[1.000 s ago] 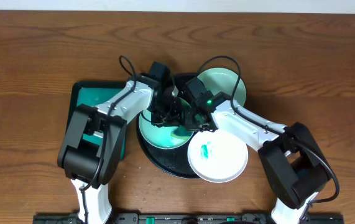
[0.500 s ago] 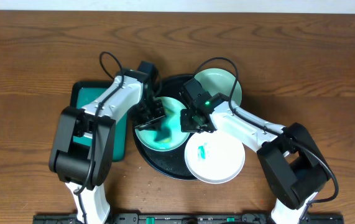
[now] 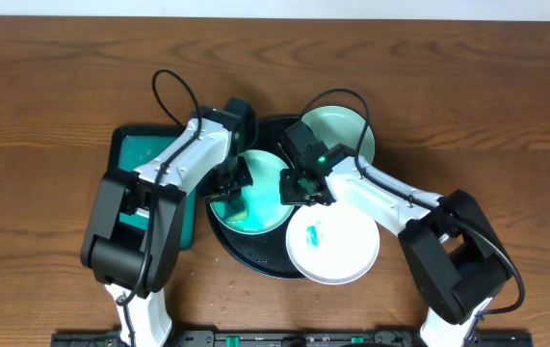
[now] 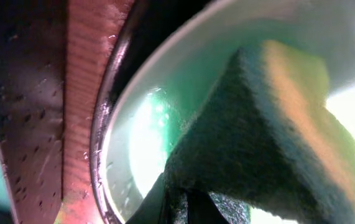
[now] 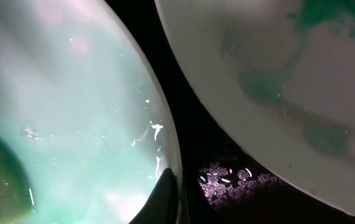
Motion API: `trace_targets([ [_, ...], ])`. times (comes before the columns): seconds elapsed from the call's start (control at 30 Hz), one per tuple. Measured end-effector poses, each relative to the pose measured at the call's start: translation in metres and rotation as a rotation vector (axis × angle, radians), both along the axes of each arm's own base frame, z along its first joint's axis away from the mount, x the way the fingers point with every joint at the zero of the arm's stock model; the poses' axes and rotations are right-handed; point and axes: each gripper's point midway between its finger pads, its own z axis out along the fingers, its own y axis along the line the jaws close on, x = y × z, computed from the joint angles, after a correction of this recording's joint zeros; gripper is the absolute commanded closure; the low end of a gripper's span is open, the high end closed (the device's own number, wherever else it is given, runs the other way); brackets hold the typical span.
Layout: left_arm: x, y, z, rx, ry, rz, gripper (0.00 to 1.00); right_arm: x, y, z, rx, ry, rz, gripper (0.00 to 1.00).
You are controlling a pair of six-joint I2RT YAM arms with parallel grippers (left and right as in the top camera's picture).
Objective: Clean dirty plates on tray and stack at the side
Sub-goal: 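Scrub the pale green plate held by right gripper with the sponge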
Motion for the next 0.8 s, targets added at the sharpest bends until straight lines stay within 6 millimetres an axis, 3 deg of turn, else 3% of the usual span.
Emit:
trace_targets([
  [0.1, 0.008, -0.015, 0.001, -0.079, -0.039, -0.049, 0.93, -0.001, -0.002, -0.001, -0.009, 0.003, -0.004, 0.99],
  [0.3, 0.014, -0.084, 0.002, -0.293, -0.112, -0.2, 0.93, -0.001, -0.005, -0.001, -0.015, 0.01, -0.016, 0.99],
  [0.6, 0.01, -0.099, 0.003, -0.389, -0.091, -0.202, 0.93, 0.0, -0.012, -0.001, -0.038, 0.01, -0.029, 0.99],
  [0.8, 0.011, -0.118, 0.007, -0.581, -0.067, -0.203, 0.93, 0.001, -0.014, -0.001, -0.037, 0.014, -0.045, 0.99],
])
